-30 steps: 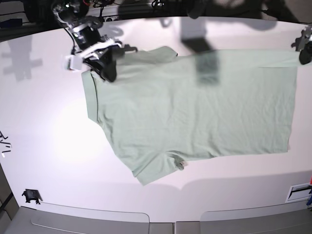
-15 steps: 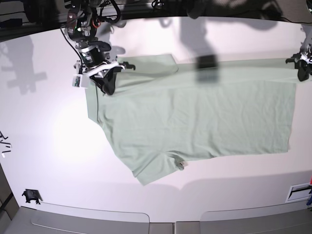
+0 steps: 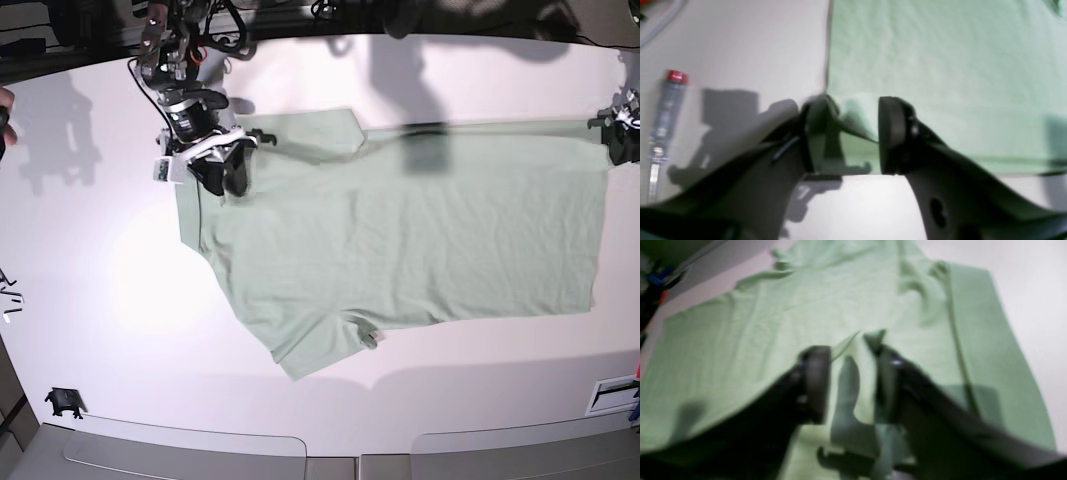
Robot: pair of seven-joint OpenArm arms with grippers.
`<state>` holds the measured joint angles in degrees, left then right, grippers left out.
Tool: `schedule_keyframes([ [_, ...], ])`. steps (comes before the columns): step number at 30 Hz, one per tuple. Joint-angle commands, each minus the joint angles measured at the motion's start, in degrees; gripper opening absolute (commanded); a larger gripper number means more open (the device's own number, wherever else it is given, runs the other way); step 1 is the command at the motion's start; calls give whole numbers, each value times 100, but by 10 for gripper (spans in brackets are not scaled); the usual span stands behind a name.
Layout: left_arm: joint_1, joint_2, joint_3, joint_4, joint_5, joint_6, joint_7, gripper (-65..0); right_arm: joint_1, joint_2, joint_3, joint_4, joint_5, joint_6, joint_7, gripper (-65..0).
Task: Fold the T-shirt properly
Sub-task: 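Release the right gripper and reposition it over the sleeve by the collar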
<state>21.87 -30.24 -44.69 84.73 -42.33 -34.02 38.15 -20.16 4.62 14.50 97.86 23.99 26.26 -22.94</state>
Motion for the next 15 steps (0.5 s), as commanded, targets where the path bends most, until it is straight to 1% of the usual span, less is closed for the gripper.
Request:
schedule_keyframes([
  [1,-9,-173,-59,76,9,0,-240,-407,31,31,11,92,66,98,142,-374],
  [5,-9,-402,-157,92,48,2,-297,-407,9,31,72,234,66,96,79,-374],
  [8,-9,-566,-459,157,17,7,-186,-407,-31,31,260,518,74,98,-109,-374],
  [10,-4,-616,-785,227,-44,11,-114,-407,-122,39,459,787,356,101,-304,-374],
  [13,15,-656,-1364,313,-348,-2,42,-407,-382,46,796,1220,977,116,-623,-374],
  [15,76,-713,-1700,315,-612,-2,109,-407,-636,44,990,1462,1305,216,-774,-374],
])
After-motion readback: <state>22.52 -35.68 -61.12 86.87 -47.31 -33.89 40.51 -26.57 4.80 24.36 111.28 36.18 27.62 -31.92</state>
